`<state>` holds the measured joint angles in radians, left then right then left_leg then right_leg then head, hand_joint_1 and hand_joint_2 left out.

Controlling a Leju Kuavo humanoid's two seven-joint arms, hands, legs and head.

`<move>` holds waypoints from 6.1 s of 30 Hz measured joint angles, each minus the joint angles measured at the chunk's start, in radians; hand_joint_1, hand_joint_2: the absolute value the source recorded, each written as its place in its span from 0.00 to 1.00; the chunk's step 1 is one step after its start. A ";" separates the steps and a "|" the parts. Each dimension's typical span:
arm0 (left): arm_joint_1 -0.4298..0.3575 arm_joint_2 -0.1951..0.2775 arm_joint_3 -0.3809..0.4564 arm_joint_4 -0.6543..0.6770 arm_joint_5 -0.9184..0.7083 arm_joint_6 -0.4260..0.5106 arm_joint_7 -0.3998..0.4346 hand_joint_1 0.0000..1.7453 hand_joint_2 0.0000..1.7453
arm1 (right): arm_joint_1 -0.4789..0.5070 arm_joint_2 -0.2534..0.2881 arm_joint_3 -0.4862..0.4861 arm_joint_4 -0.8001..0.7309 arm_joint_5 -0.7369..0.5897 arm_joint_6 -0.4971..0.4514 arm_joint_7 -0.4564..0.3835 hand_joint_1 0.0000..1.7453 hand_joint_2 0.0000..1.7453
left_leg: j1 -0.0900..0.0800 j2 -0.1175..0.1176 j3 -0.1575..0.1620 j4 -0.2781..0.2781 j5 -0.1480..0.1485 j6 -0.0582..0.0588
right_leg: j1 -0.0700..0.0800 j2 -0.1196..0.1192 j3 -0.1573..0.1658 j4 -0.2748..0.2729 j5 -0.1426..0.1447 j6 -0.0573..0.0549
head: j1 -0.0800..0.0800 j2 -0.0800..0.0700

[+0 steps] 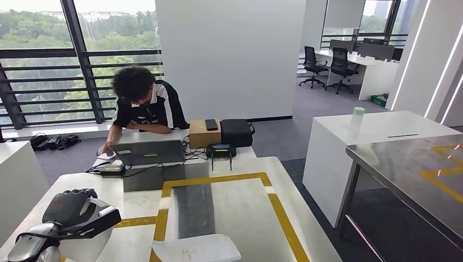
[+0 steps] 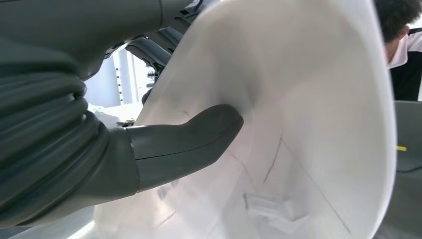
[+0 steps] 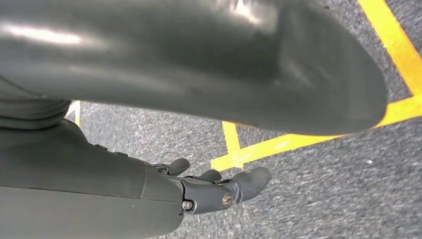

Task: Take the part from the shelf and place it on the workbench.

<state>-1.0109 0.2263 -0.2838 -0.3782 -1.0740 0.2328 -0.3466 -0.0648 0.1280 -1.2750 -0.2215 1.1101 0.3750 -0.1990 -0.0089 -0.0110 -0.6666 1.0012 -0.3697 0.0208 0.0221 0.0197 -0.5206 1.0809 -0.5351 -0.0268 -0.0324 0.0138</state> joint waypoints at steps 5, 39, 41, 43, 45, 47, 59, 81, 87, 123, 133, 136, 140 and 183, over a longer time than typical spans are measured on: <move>0.024 0.015 0.006 0.003 -0.034 0.046 0.013 0.86 1.00 | 0.000 0.001 0.000 0.000 0.000 0.000 -0.003 0.00 0.00 | 0.004 0.000 0.055 0.000 -0.047 0.003 | -0.019 -0.007 -0.170 0.198 -0.108 0.029 | 0.003 0.001; 0.110 -0.024 0.037 -0.001 -0.124 0.020 -0.036 0.00 1.00 | -0.005 0.004 0.000 0.000 0.021 0.000 -0.003 0.00 0.00 | 0.009 0.007 0.153 -0.004 -0.149 -0.032 | -0.025 -0.002 -0.118 -0.055 0.111 0.002 | 0.001 0.001; 0.115 -0.032 0.037 -0.004 -0.129 0.029 -0.037 0.00 1.00 | -0.005 0.005 0.000 0.000 0.020 0.000 -0.002 0.00 0.00 | 0.007 0.007 0.153 0.000 -0.149 -0.027 | -0.027 -0.002 -0.117 -0.056 0.114 0.009 | 0.001 0.001; 0.118 -0.039 0.036 -0.009 -0.129 0.033 -0.039 0.00 1.00 | -0.005 0.005 0.000 0.000 0.020 0.000 0.001 0.00 0.00 | 0.009 0.009 0.158 -0.010 -0.136 -0.021 | -0.028 -0.002 -0.115 -0.060 0.117 0.019 | 0.001 0.001; 0.120 -0.046 0.033 -0.014 -0.130 0.038 -0.044 0.00 1.00 | -0.005 0.004 0.000 0.000 0.019 0.000 0.005 0.00 0.00 | 0.017 0.013 0.164 -0.030 -0.117 -0.016 | -0.026 -0.003 -0.131 -0.030 0.090 0.029 | 0.002 0.001; 0.125 -0.050 0.032 -0.017 -0.128 0.041 -0.050 0.00 1.00 | -0.004 0.003 0.000 0.000 0.019 0.000 0.011 0.00 0.00 | 0.022 0.017 0.162 -0.036 -0.109 -0.013 | -0.028 -0.005 -0.176 0.074 0.028 0.038 | 0.002 0.001; 0.163 -0.029 0.031 -0.033 -0.091 0.049 -0.076 0.00 1.00 | -0.007 -0.004 -0.033 0.000 -0.041 0.000 -0.016 0.00 0.00 | 0.041 0.021 0.106 0.038 -0.139 -0.071 | -0.047 -0.006 -0.114 -0.018 0.072 0.022 | 0.002 0.001; 0.247 0.003 0.031 -0.131 -0.059 0.060 -0.052 0.00 1.00 | -0.005 -0.028 -0.052 -0.001 -0.050 0.001 -0.003 0.00 0.00 | 0.007 0.023 0.089 0.013 -0.098 0.002 | -0.023 -0.010 -0.220 0.216 -0.021 0.038 | 0.023 0.001; 0.232 0.013 0.031 -0.113 -0.058 0.039 -0.085 0.00 1.00 | -0.008 -0.033 -0.052 -0.002 -0.050 0.002 -0.004 0.00 0.00 | 0.008 0.028 0.055 0.025 -0.076 -0.019 | -0.006 -0.012 -0.040 -0.052 0.041 0.006 | 0.035 0.001; 0.169 -0.079 0.006 0.021 -0.068 0.040 -0.077 0.00 1.00 | -0.009 -0.068 -0.078 -0.009 -0.066 0.000 0.047 0.00 0.00 | 0.008 0.010 -0.054 0.128 -0.113 -0.038 | 0.007 -0.023 -0.029 -0.091 0.071 -0.028 | 0.052 0.004; 0.175 -0.076 0.006 0.021 -0.058 0.051 -0.072 0.00 1.00 | -0.006 -0.065 -0.078 -0.009 -0.049 0.000 0.054 0.00 0.00 | 0.019 0.008 0.173 0.040 -0.191 -0.047 | -0.011 -0.026 -0.187 -0.060 0.197 0.013 | 0.050 0.004; 0.178 -0.072 0.006 0.021 -0.053 0.054 -0.070 0.00 1.00 | -0.004 -0.063 -0.078 -0.009 -0.044 0.001 0.055 0.00 0.00 | 0.015 0.014 0.151 0.033 -0.162 -0.011 | -0.020 -0.024 -0.196 -0.049 0.186 0.033 | 0.048 0.003; 0.185 -0.066 0.006 0.019 -0.049 0.058 -0.069 0.00 1.00 | -0.004 -0.061 -0.078 -0.009 -0.040 0.001 0.055 0.00 0.00 | 0.016 0.017 0.091 0.031 -0.102 0.007 | -0.025 -0.021 -0.242 0.158 -0.014 0.051 | 0.049 0.003; 0.208 -0.049 0.005 0.004 -0.037 0.064 -0.084 0.00 1.00 | -0.007 -0.041 -0.072 -0.008 -0.033 0.001 0.049 0.00 0.00 | 0.027 0.019 -0.029 0.071 -0.057 -0.060 | -0.026 -0.018 -0.030 -0.057 0.044 -0.007 | 0.043 0.003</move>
<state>-0.8032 0.1769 -0.2786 -0.3738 -1.1115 0.2970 -0.4304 -0.0715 0.0870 -1.3470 -0.2298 1.0772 0.3761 -0.1505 0.0186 0.0075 -0.6958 1.0719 -0.4269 -0.0395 -0.0043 0.0019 -0.5509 1.0242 -0.4908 -0.0336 0.0109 0.0164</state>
